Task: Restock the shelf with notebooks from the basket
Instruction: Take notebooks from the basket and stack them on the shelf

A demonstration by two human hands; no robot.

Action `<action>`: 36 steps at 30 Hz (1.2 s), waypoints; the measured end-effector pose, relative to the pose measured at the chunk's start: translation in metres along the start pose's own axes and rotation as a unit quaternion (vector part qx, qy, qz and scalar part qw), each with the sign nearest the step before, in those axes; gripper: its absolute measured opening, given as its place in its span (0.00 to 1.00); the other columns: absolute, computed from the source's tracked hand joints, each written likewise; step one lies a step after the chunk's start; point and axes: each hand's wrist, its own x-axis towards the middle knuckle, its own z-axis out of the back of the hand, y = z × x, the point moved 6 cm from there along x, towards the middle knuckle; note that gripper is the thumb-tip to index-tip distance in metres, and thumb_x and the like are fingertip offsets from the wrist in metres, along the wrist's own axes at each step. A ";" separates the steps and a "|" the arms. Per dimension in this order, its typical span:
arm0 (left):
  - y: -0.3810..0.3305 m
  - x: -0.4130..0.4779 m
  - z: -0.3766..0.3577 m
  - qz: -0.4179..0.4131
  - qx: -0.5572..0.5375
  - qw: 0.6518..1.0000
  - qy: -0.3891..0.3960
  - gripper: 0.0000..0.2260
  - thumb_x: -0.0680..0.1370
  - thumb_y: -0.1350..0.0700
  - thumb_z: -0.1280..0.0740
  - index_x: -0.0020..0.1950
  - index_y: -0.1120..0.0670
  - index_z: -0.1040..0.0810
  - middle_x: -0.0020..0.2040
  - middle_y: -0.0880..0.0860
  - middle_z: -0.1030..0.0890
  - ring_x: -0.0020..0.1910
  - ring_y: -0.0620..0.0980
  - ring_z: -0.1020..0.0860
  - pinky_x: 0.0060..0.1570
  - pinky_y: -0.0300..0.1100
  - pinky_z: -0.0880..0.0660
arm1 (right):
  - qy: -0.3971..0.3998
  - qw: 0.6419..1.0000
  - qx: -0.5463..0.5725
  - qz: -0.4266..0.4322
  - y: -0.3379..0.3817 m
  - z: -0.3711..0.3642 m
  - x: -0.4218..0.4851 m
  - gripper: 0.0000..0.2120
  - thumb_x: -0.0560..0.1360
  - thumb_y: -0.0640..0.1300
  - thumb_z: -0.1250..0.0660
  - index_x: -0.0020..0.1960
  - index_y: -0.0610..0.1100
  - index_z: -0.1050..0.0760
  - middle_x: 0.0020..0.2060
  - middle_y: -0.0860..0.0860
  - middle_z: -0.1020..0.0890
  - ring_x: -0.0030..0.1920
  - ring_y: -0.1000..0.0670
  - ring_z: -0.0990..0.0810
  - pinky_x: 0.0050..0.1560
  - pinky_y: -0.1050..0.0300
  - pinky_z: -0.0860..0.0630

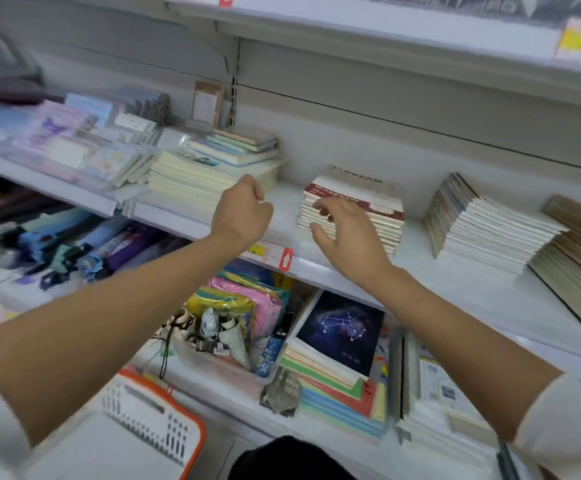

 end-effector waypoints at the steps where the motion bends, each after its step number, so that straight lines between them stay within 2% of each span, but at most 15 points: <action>1: 0.011 -0.012 0.014 0.017 0.006 1.000 0.003 0.06 0.72 0.60 0.35 0.39 0.53 0.31 0.35 0.50 0.27 0.35 0.50 0.28 0.34 0.42 0.33 | 0.011 0.999 0.029 0.007 0.021 -0.008 -0.004 0.14 0.78 0.45 0.37 0.62 0.44 0.27 0.52 0.48 0.21 0.51 0.48 0.23 0.55 0.50 0.26; 3: 0.039 -0.042 0.040 0.049 0.029 0.998 0.013 0.11 0.70 0.61 0.34 0.32 0.52 0.34 0.31 0.49 0.29 0.31 0.49 0.31 0.31 0.41 0.36 | 0.046 0.994 0.095 0.019 0.060 -0.028 -0.017 0.09 0.77 0.42 0.36 0.57 0.44 0.26 0.44 0.50 0.21 0.41 0.50 0.24 0.46 0.50 0.24; 5: 0.075 -0.073 0.066 0.097 0.051 0.994 0.018 0.14 0.70 0.60 0.33 0.29 0.52 0.35 0.27 0.48 0.31 0.29 0.48 0.32 0.29 0.41 0.37 | 0.084 0.987 0.134 0.037 0.096 -0.054 -0.030 0.06 0.76 0.40 0.37 0.53 0.44 0.26 0.40 0.50 0.21 0.38 0.50 0.25 0.42 0.50 0.24; 8: 0.132 -0.116 0.101 0.181 0.068 0.981 0.016 0.14 0.71 0.61 0.33 0.28 0.52 0.33 0.28 0.49 0.29 0.32 0.51 0.29 0.34 0.41 0.34 | 0.154 0.972 0.168 0.049 0.145 -0.101 -0.052 0.05 0.75 0.40 0.38 0.51 0.44 0.26 0.38 0.49 0.20 0.38 0.47 0.23 0.40 0.49 0.26; 11: 0.176 -0.145 0.124 0.247 0.050 0.968 0.007 0.14 0.72 0.62 0.34 0.28 0.53 0.32 0.29 0.50 0.28 0.35 0.52 0.28 0.39 0.41 0.31 | 0.236 0.952 0.191 0.021 0.176 -0.150 -0.072 0.09 0.74 0.39 0.37 0.54 0.44 0.28 0.40 0.48 0.20 0.38 0.47 0.24 0.38 0.51 0.30; 14: 0.222 -0.180 0.143 0.311 0.027 0.950 -0.007 0.13 0.71 0.62 0.33 0.29 0.54 0.31 0.31 0.54 0.26 0.35 0.53 0.27 0.38 0.42 0.30 | 0.325 0.918 0.228 -0.016 0.204 -0.203 -0.099 0.10 0.75 0.40 0.35 0.56 0.43 0.29 0.42 0.47 0.20 0.43 0.44 0.22 0.42 0.52 0.27; 17: 0.273 -0.223 0.154 0.380 0.014 0.925 -0.002 0.08 0.71 0.63 0.34 0.33 0.57 0.28 0.32 0.54 0.26 0.33 0.53 0.28 0.34 0.41 0.32 | 0.407 0.882 0.227 -0.066 0.218 -0.255 -0.132 0.11 0.76 0.43 0.34 0.57 0.44 0.28 0.42 0.50 0.21 0.42 0.45 0.21 0.39 0.54 0.26; 19: 0.307 -0.251 0.163 0.431 0.004 0.902 -0.012 0.04 0.71 0.63 0.33 0.36 0.58 0.26 0.32 0.55 0.26 0.32 0.53 0.28 0.33 0.40 0.32 | 0.479 0.849 0.211 -0.072 0.229 -0.287 -0.155 0.13 0.77 0.43 0.33 0.60 0.42 0.28 0.55 0.46 0.20 0.48 0.43 0.19 0.46 0.49 0.23; 21: 0.341 -0.280 0.173 0.477 -0.008 0.878 -0.031 0.05 0.71 0.63 0.32 0.36 0.59 0.25 0.32 0.55 0.26 0.32 0.54 0.28 0.35 0.41 0.30 | 0.542 0.817 0.189 -0.060 0.242 -0.312 -0.178 0.16 0.77 0.44 0.33 0.63 0.42 0.28 0.66 0.48 0.27 0.57 0.45 0.22 0.55 0.48 0.25; 23: 0.374 -0.314 0.184 0.523 -0.017 0.851 -0.044 0.07 0.72 0.62 0.32 0.34 0.58 0.25 0.32 0.56 0.25 0.31 0.53 0.28 0.36 0.42 0.30 | 0.592 0.786 0.171 -0.049 0.256 -0.331 -0.201 0.20 0.77 0.46 0.33 0.67 0.43 0.31 0.67 0.46 0.28 0.63 0.45 0.26 0.61 0.49 0.27; 26: 0.409 -0.368 0.196 0.589 -0.026 0.806 -0.057 0.09 0.74 0.61 0.32 0.35 0.60 0.25 0.29 0.57 0.26 0.27 0.52 0.29 0.32 0.40 0.31 | 0.638 0.757 0.138 -0.024 0.272 -0.356 -0.234 0.25 0.78 0.47 0.34 0.72 0.43 0.35 0.69 0.44 0.31 0.65 0.44 0.28 0.63 0.52 0.28; 29: 0.432 -0.425 0.201 0.668 -0.058 0.738 -0.071 0.08 0.75 0.66 0.36 0.35 0.62 0.29 0.32 0.58 0.29 0.30 0.53 0.31 0.33 0.42 0.33 | 0.665 0.735 0.134 -0.026 0.283 -0.378 -0.264 0.30 0.79 0.49 0.35 0.76 0.42 0.43 0.73 0.43 0.36 0.69 0.43 0.32 0.65 0.53 0.31; 32: 0.444 -0.479 0.195 0.731 -0.113 0.670 -0.057 0.10 0.77 0.66 0.39 0.37 0.59 0.32 0.36 0.58 0.30 0.30 0.51 0.32 0.33 0.41 0.34 | 0.661 0.733 0.145 -0.074 0.282 -0.398 -0.289 0.35 0.79 0.52 0.36 0.78 0.42 0.49 0.75 0.42 0.41 0.73 0.41 0.37 0.71 0.47 0.36; 34: 0.447 -0.499 0.190 0.744 -0.145 0.650 -0.047 0.12 0.78 0.64 0.37 0.35 0.58 0.31 0.32 0.58 0.27 0.24 0.50 0.28 0.25 0.37 0.32 | 0.647 0.745 0.141 -0.088 0.277 -0.410 -0.303 0.36 0.79 0.52 0.36 0.78 0.42 0.50 0.76 0.43 0.44 0.74 0.42 0.41 0.73 0.47 0.39; 36: 0.446 -0.511 0.191 0.756 -0.136 0.637 -0.064 0.14 0.78 0.63 0.37 0.33 0.58 0.33 0.27 0.57 0.29 0.25 0.52 0.28 0.24 0.37 0.34 | 0.635 0.747 0.158 -0.121 0.269 -0.420 -0.314 0.37 0.79 0.52 0.36 0.79 0.41 0.52 0.77 0.44 0.49 0.76 0.44 0.45 0.75 0.48 0.42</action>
